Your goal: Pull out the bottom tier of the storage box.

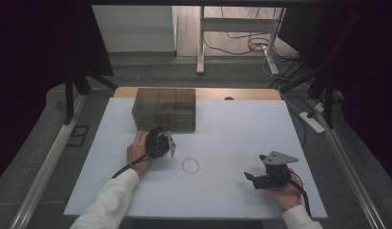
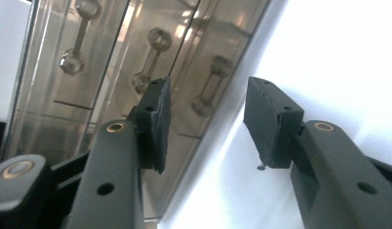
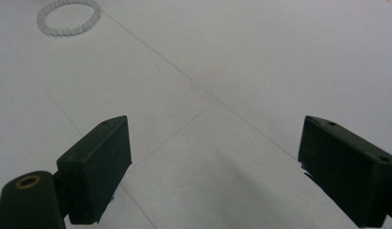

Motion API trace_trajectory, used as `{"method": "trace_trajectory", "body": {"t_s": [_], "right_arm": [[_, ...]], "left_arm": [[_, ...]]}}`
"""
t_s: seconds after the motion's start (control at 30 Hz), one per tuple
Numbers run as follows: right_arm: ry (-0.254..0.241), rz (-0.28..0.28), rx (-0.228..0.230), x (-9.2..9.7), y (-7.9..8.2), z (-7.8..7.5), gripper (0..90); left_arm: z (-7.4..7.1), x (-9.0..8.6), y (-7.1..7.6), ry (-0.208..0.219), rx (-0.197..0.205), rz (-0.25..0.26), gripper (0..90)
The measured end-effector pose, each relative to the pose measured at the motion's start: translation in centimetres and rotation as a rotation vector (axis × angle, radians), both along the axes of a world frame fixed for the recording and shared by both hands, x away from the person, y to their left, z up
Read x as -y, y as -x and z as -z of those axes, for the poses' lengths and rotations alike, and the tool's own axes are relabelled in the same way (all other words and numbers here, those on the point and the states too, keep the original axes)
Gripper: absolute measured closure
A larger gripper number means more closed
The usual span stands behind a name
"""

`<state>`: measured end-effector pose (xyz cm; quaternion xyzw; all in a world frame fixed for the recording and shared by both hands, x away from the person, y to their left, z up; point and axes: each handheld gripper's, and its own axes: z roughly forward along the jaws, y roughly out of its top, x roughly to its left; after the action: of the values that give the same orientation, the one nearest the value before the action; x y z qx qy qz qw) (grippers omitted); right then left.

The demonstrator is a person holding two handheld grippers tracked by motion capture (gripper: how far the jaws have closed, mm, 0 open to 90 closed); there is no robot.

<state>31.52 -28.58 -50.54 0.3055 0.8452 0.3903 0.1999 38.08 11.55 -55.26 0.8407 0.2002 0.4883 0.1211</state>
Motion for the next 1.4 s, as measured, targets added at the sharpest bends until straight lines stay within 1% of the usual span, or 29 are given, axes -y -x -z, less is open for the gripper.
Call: {"method": "trace_trajectory", "body": {"t_s": [0.03,0.07,0.1,0.2,0.3,0.33,0.4,0.43,0.6,0.63,0.67,0.7,0.83,0.9,1.0,1.07,1.13,1.27,1.4], "right_arm": [[0.0,0.0,0.0,0.0,0.0,0.0,10.8],[0.0,0.001,-0.001,0.0,0.0,0.0,10.8],[-0.002,0.0,0.001,0.0,0.0,0.0,10.8],[-0.004,0.001,0.0,0.0,0.0,0.0,10.8],[-0.003,-0.001,-0.001,-0.1,0.0,0.0,10.8],[-0.002,-0.001,-0.001,0.0,0.0,0.0,10.8],[-0.004,-0.001,-0.001,0.0,0.0,0.0,10.8],[-0.002,0.0,-0.001,0.0,0.0,0.0,10.9],[-0.002,-0.001,0.0,0.0,0.0,0.0,10.8],[-0.003,-0.002,0.001,0.0,0.0,0.0,10.8],[-0.005,-0.001,0.003,0.0,0.0,0.0,10.8],[-0.005,-0.001,0.004,0.0,0.0,0.0,10.8],[-0.007,-0.001,0.006,0.0,0.0,0.0,10.9],[-0.008,-0.002,0.008,-0.1,0.0,0.0,10.9],[-0.007,-0.004,0.008,-0.2,0.0,0.0,10.9],[-0.006,-0.005,0.009,-0.2,0.0,0.0,11.0],[-0.008,-0.007,0.012,-0.3,0.0,-0.1,11.0],[-0.008,-0.011,0.018,-0.4,0.0,-0.2,11.0],[-0.011,-0.009,0.019,-0.4,-0.1,-0.2,11.0]], "left_arm": [[-0.2,0.0,0.1,0.013,-0.008,0.004,49.7],[-0.4,0.0,0.1,0.034,-0.011,0.007,48.5],[-0.5,0.0,0.2,0.046,-0.013,0.01,47.5],[-1.0,-0.2,0.3,0.077,-0.034,0.014,43.9],[-1.3,-0.4,0.5,0.096,-0.051,0.015,40.7],[-1.4,-0.4,0.5,0.114,-0.055,0.019,40.1],[-1.7,-0.5,0.6,0.138,-0.077,0.021,38.8],[-1.8,-0.5,0.7,0.158,-0.086,0.023,38.4],[-2.4,-0.6,1.2,0.23,-0.166,0.041,35.5],[-2.6,-0.7,1.3,0.246,-0.177,0.044,35.2],[-2.7,-0.7,1.3,0.253,-0.185,0.045,35.2],[-2.8,-0.8,1.4,0.27,-0.19,0.046,34.9],[-3.4,-1.1,1.7,0.317,-0.211,0.044,32.5],[-3.7,-1.4,1.8,0.354,-0.252,0.043,30.7],[-4.0,-1.9,2.3,0.392,-0.28,0.037,28.4],[-4.2,-2.5,2.7,0.443,-0.3,0.037,27.6],[-4.3,-2.9,3.0,0.47,-0.326,0.03,27.3],[-4.5,-3.6,3.5,0.511,-0.348,0.019,26.1],[-4.9,-4.4,4.1,0.552,-0.358,0.009,25.2]]}}
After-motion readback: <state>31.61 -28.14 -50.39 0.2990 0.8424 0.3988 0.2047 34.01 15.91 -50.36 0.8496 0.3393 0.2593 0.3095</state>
